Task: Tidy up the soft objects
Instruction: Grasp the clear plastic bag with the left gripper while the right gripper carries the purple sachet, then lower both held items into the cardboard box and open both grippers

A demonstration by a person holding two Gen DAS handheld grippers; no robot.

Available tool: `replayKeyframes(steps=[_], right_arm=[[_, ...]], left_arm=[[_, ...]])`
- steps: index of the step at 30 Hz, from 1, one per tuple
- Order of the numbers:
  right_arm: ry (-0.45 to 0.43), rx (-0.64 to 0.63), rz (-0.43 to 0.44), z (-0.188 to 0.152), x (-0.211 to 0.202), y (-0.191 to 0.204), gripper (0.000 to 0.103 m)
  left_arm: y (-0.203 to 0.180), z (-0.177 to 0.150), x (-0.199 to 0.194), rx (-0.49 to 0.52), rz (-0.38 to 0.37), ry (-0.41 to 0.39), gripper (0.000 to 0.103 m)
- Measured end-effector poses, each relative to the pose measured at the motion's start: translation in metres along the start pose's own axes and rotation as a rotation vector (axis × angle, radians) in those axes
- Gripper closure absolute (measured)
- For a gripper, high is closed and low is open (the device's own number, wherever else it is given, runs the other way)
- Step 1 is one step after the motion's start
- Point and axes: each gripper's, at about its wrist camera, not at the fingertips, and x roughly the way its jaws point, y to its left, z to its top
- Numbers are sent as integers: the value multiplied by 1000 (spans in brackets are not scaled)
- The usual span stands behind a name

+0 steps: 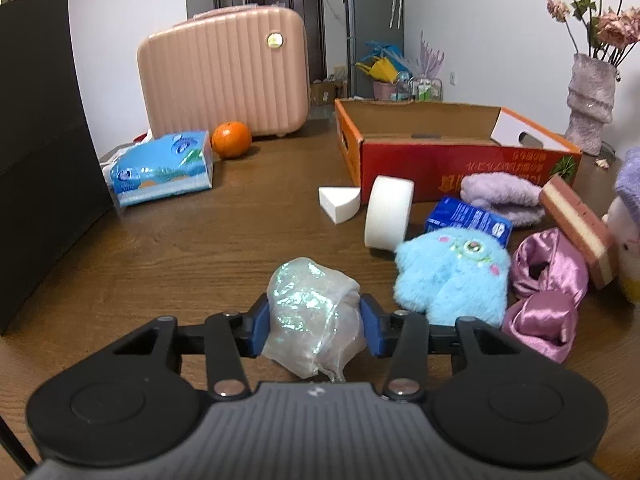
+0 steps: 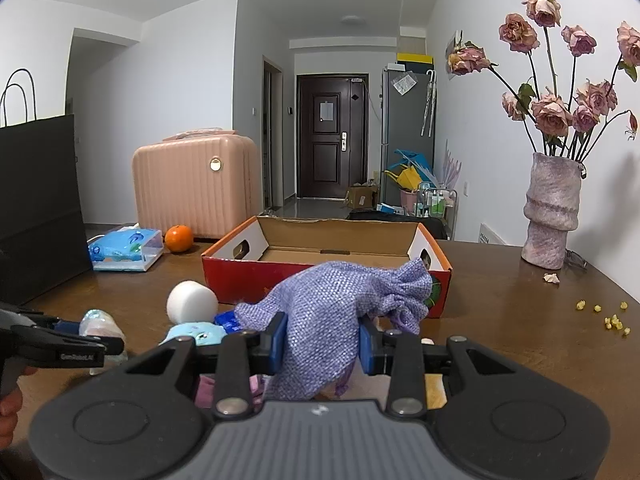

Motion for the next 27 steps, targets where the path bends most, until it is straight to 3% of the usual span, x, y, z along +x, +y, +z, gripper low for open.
replayKeyframes(steps=[11,27], right_arm=[[-12,7,-8,10,3,-11,68],[-56,45,-40,47,24,-46,68]], left_arm=[[-7,21,-18,-7,-31,-78,56],[-38,83,-25,-30,-106,-188,56]])
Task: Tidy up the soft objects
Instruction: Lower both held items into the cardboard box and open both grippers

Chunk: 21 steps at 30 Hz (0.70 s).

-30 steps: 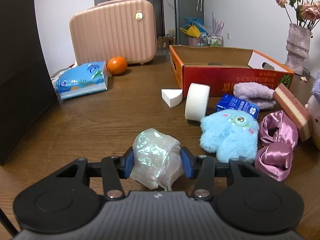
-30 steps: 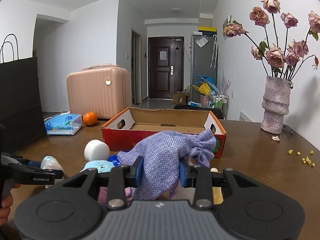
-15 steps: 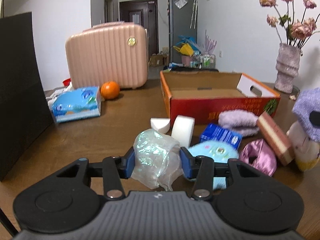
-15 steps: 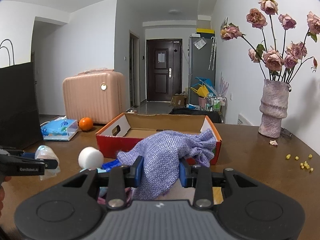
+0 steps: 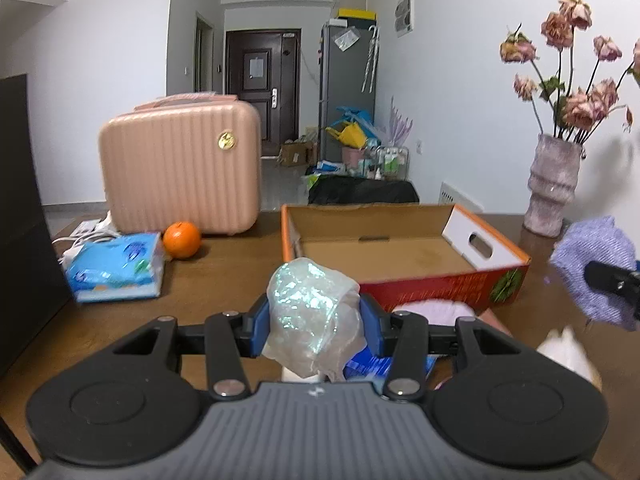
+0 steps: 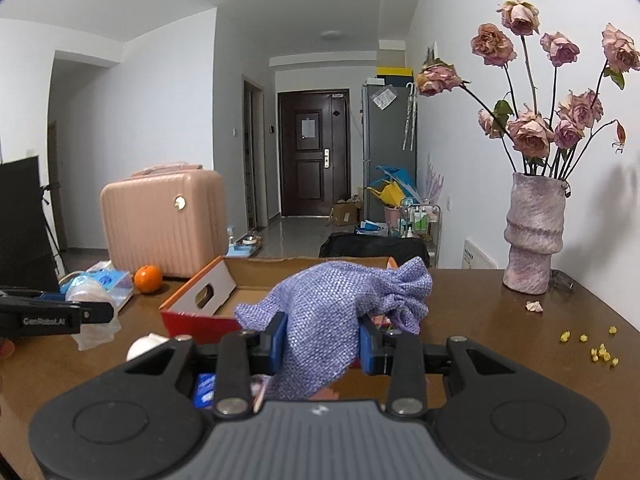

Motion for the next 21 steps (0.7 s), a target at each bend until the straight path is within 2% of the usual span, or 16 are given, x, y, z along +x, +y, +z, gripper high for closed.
replayKeyframes(steps=[14,21], right_arm=[[-38,25,-2,33,59,-25,68],[-7,14,15,45,94,-34,68]], left_arm=[[-35,45,45,-20,-52,-59,56],[-42,59,78,-13,-48,-54,56]])
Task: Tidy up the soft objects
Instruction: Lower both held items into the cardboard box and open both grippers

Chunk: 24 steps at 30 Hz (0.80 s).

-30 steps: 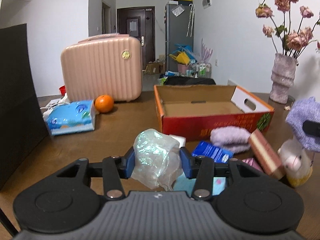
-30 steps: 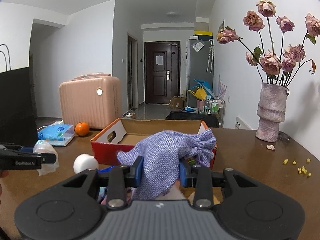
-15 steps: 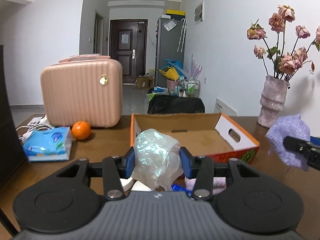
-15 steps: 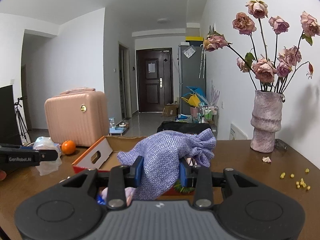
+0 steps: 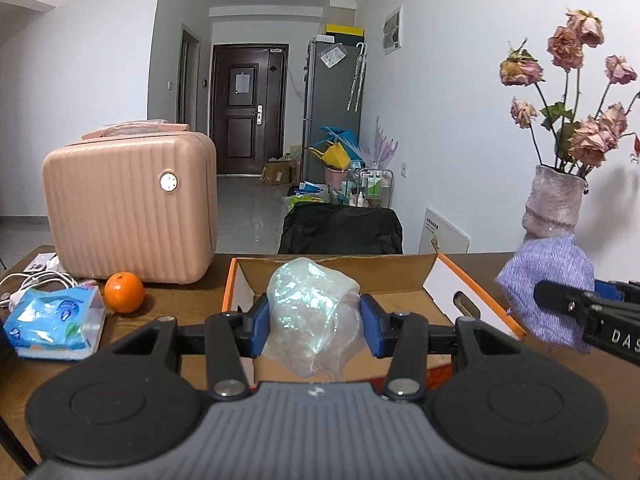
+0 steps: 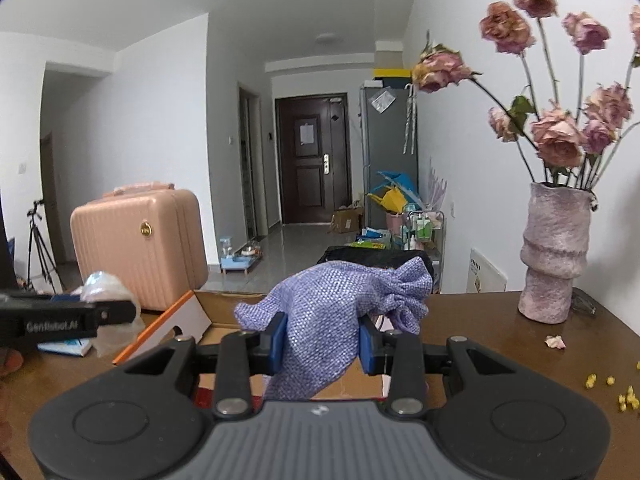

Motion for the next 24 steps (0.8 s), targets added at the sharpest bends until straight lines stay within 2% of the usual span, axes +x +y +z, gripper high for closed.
replayKeyframes(steps=[9,16,24], right_arm=[[52,-18,30,9,47,-5,68],[96,-30,19,13,80,-9,68],[166,-75,34,10,117,-7,68]], left_arm=[[4,12,47,-25,29,32,56],[13,17,75,-41,39,65,56],[14,15,107,-13,45,109,56]])
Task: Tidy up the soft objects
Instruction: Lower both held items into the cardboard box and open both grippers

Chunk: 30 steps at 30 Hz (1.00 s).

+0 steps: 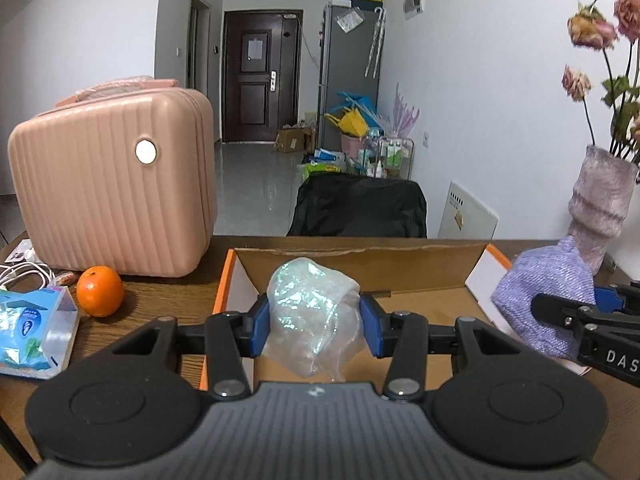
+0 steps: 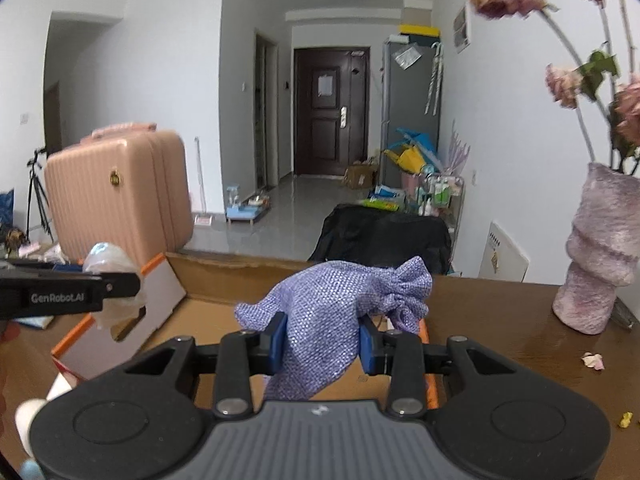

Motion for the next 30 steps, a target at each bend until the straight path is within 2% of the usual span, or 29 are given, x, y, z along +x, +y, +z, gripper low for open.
replayKeyframes(steps=[12,15,17,19,21,23,24,25,30], right_arm=[[109,-42,16,-17,41,6,66],[109,-34,6,-18,43,6,56],[103,-28,6,-19,41,4,44],[91,-26,-1,-19,39,3,36],[80,-20,-10,-19,37,1,25],[65,-15,-21,-18,34,-1,8],[59,-14,-27,-18,33,0,5],[53,-13,-35,-17,32,0,0],[47,-7,-56,-16,30,-3,0]], left_arm=[[-2,-17,37,66,10,72,55],[-2,-20,37,71,-6,75,49],[-2,-20,37,73,-15,74,43],[-1,-20,36,63,-22,69,28],[1,-19,33,54,-15,52,18],[1,-18,29,50,-11,32,3],[1,-18,26,48,-8,20,0],[0,-17,24,47,-1,9,0],[0,-16,22,40,1,-3,0]])
